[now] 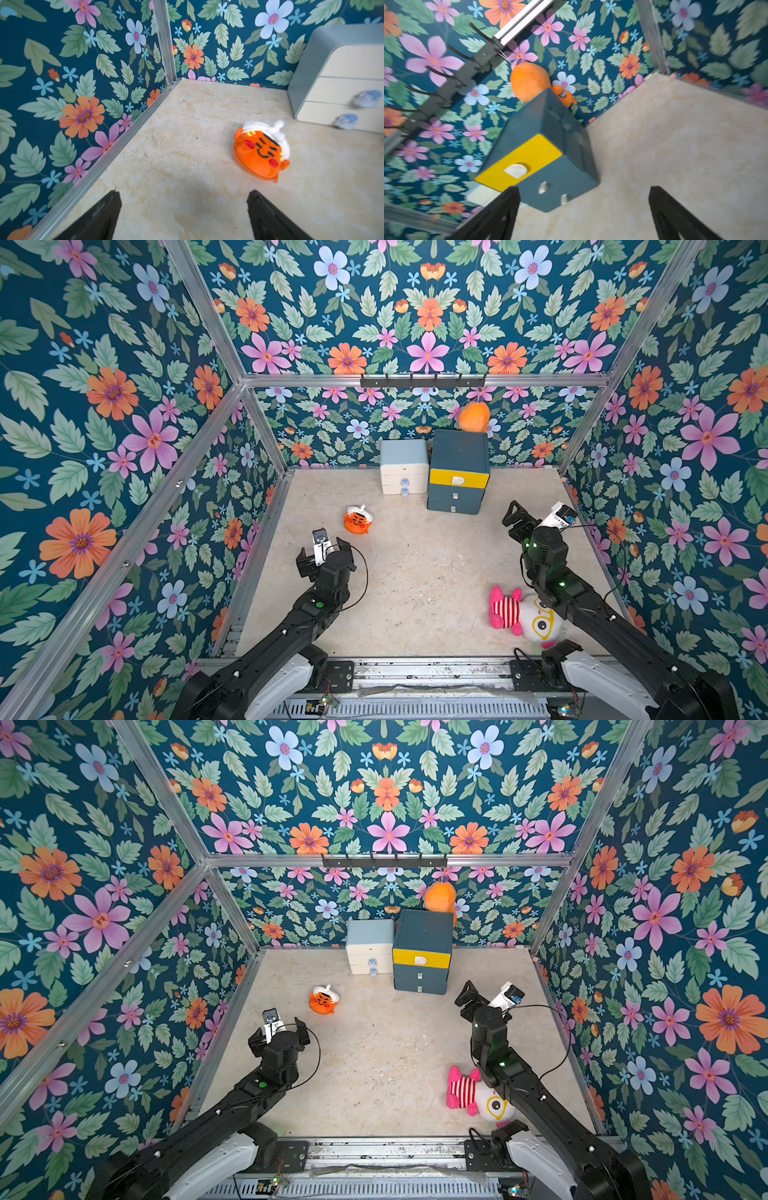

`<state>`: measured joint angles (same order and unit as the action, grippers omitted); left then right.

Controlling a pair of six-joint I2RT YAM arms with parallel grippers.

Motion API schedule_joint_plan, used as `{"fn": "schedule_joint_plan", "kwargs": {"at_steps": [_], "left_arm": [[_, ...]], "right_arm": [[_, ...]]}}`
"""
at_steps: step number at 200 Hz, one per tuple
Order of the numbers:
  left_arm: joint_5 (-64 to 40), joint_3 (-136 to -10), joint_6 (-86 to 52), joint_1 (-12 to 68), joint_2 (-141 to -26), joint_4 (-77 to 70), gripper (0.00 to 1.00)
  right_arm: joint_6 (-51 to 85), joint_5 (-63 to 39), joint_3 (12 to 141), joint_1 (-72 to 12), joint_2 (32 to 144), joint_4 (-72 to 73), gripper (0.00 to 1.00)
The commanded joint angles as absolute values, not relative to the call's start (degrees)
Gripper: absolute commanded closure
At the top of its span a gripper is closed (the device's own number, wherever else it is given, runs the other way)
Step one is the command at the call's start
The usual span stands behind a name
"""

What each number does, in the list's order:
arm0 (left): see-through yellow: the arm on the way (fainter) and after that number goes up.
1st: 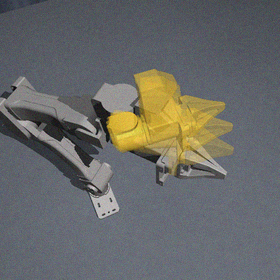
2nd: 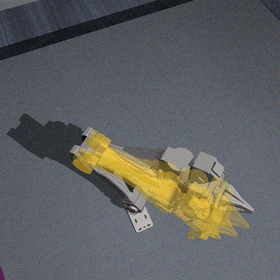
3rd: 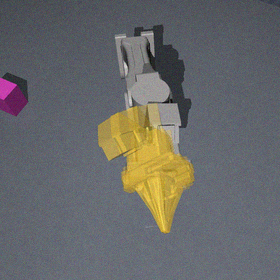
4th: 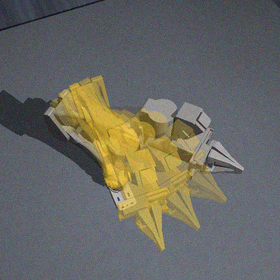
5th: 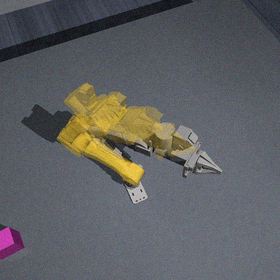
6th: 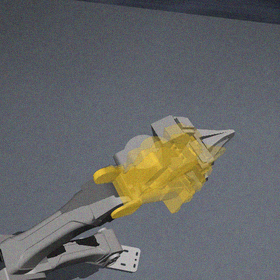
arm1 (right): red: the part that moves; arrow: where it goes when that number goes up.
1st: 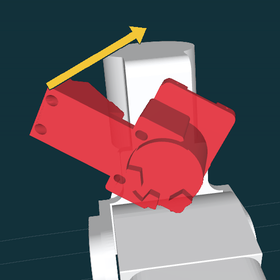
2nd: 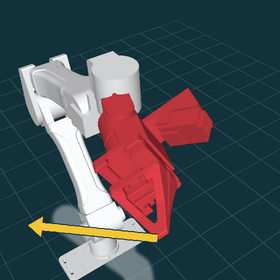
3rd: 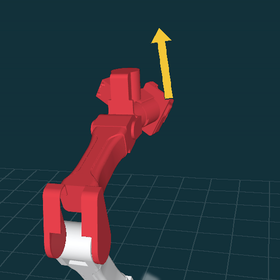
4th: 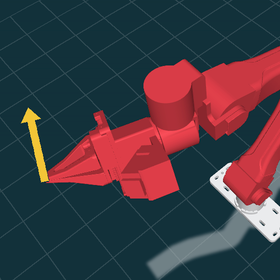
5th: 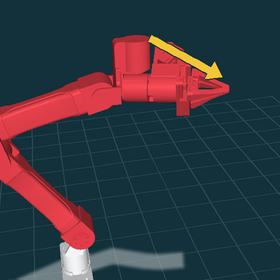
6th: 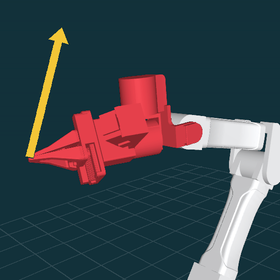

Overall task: Put the binder clips in the drawer according to color
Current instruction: Reset both arms

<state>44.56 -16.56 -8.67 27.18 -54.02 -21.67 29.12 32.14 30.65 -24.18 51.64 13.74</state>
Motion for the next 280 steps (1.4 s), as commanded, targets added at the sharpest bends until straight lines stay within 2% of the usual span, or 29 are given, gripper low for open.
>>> {"fn": "schedule_joint_plan", "kwargs": {"at_steps": [1, 10, 22, 55, 83, 98, 109, 120, 133, 145, 161, 179, 192, 208, 222, 238, 280], "left_arm": [[35.33, -15.27, 2.86, 23.03, -61.67, -44.27, 0.01], [34.78, -15.46, 3.33, 21.8, -66.91, -47.28, 0.01], [35.02, -15.32, 3.25, 20.2, -72.71, -52.82, 0.01], [29.15, -15.83, 0.93, 13.74, -82.01, -61.38, 0.01], [25.05, -16.35, 2.24, 9.49, -85.9, -65.66, 0.01], [20.35, -15.05, -0.23, 5.58, -89.66, -72.76, 0.01], [18.52, -15.06, -1.64, 4.7, -89.95, -69.88, 0.01], [17.6, -13.21, -0.73, 4.28, -93.1, -79.29, 0.01], [15.71, -12.88, -1.08, 4.21, -91.32, -75.5, 0.01], [15.62, -12.44, -1.05, 3.83, -92.21, -78.49, 0.01], [13.73, -12.93, -1.94, 2.81, -91.36, -75.65, 0.01], [12.18, -13.9, -2.86, 1.62, -91.42, -73.64, 0.01], [12.52, -14.67, -3.26, 1.34, -91.66, -72.75, 0.01], [12.48, -14.77, -3.34, 1.32, -91.45, -72.17, 0.01], [12.57, -14.77, -3.34, 1.36, -91.6, -72.45, 0.01], [12.64, -14.72, -3.34, 1.32, -91.55, -72.28, 0.01], [12.66, -14.73, -3.34, 1.32, -91.48, -72.39, 0.01]], "right_arm": [[18.94, 30.17, 27.84, -18.94, 48.95, 10.02, 0.01], [17.5, 27.66, 23.42, -16.5, 48.69, 17.06, 0.01], [15.02, 30.06, 18.66, -15.93, 49.4, 24.96, 0.01], [8.17, 31.19, 18.0, -15.05, 53.1, 24.54, 0.01], [5.59, 32.45, 12.81, -13.08, 57.15, 37.04, 0.01], [6.49, 29.7, 11.61, -10.64, 61.7, 41.22, 0.01], [3.46, 29.0, 10.21, -10.3, 66.44, 49.8, 0.01], [-0.55, 28.03, 9.89, -10.29, 69.82, 55.79, 0.01], [-1.4, 25.33, 10.02, -8.58, 73.86, 59.87, 0.01], [1.12, 21.91, 10.34, -5.76, 78.33, 62.93, 0.01], [0.66, 20.15, 9.44, -4.15, 86.18, 74.26, 0.01], [2.86, 18.59, 11.89, -3.45, 81.58, 61.77, 0.01], [2.92, 18.33, 12.24, -2.47, 84.31, 65.79, 0.01], [4.33, 17.74, 13.61, -1.98, 81.94, 58.04, 0.01], [4.48, 17.5, 13.52, -1.21, 83.63, 62.13, 0.01], [5.22, 17.83, 14.7, -1.18, 82.27, 56.68, 0.01], [4.79, 18.19, 14.92, -1.28, 83.03, 57.51, 0.01]]}}
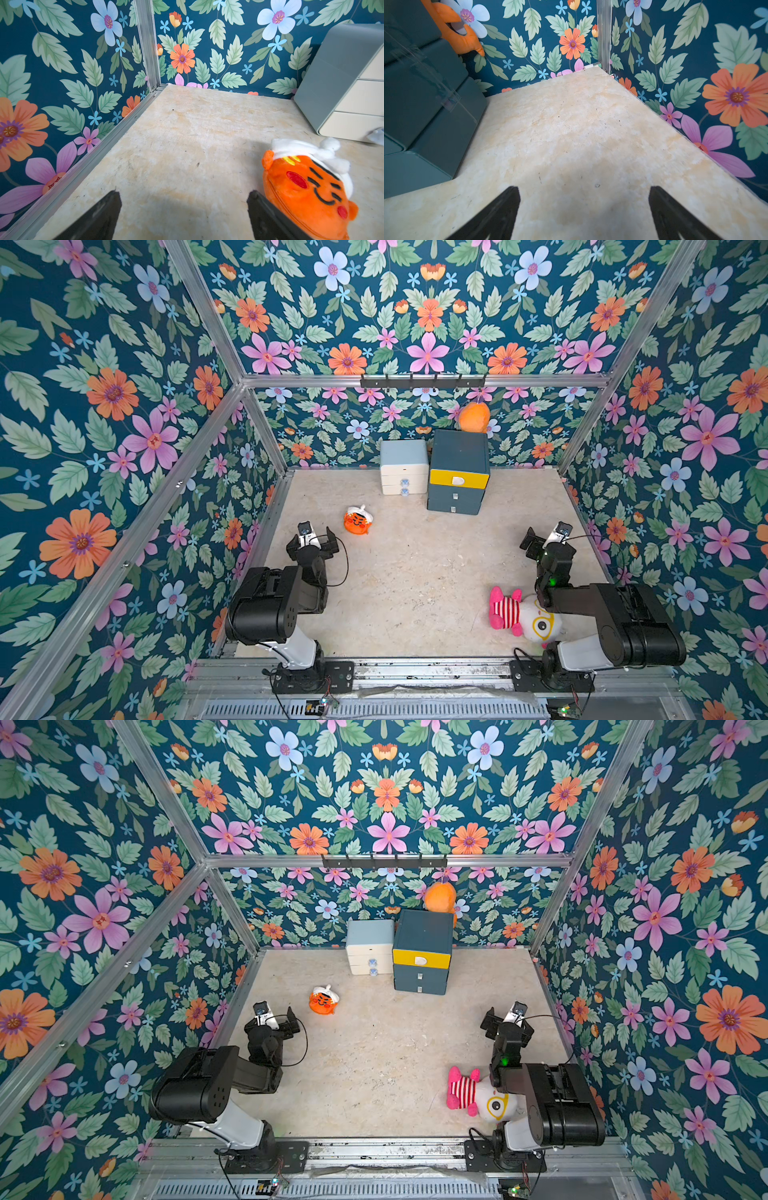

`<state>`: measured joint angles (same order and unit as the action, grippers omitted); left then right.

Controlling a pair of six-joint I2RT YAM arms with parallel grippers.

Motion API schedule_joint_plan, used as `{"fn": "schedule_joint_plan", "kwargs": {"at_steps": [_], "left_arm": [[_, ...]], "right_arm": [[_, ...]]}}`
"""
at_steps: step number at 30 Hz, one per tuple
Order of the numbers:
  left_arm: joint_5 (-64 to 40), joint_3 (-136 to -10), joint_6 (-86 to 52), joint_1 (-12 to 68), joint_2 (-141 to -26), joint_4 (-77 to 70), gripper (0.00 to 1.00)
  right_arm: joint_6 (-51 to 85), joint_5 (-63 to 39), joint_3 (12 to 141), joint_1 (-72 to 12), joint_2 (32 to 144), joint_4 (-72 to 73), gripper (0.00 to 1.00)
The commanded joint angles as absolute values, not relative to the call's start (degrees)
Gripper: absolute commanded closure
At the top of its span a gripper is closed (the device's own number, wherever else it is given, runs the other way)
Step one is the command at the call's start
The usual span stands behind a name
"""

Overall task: Put the binder clips in the drawer according to color
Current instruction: Reset both arms

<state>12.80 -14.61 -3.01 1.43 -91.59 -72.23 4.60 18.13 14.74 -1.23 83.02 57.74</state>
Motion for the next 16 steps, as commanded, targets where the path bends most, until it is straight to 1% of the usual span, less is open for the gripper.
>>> {"fn": "schedule_joint_plan", "kwargs": {"at_steps": [1, 16], "left_arm": [[12.61, -14.75, -3.34, 1.32, -91.49, -72.41, 0.01], [12.66, -14.72, -3.27, 1.32, -91.45, -72.31, 0.01]], "right_arm": [[4.77, 18.19, 14.89, -1.3, 83.09, 57.58, 0.01], [4.59, 17.92, 15.02, -1.32, 83.06, 57.44, 0.01]]}}
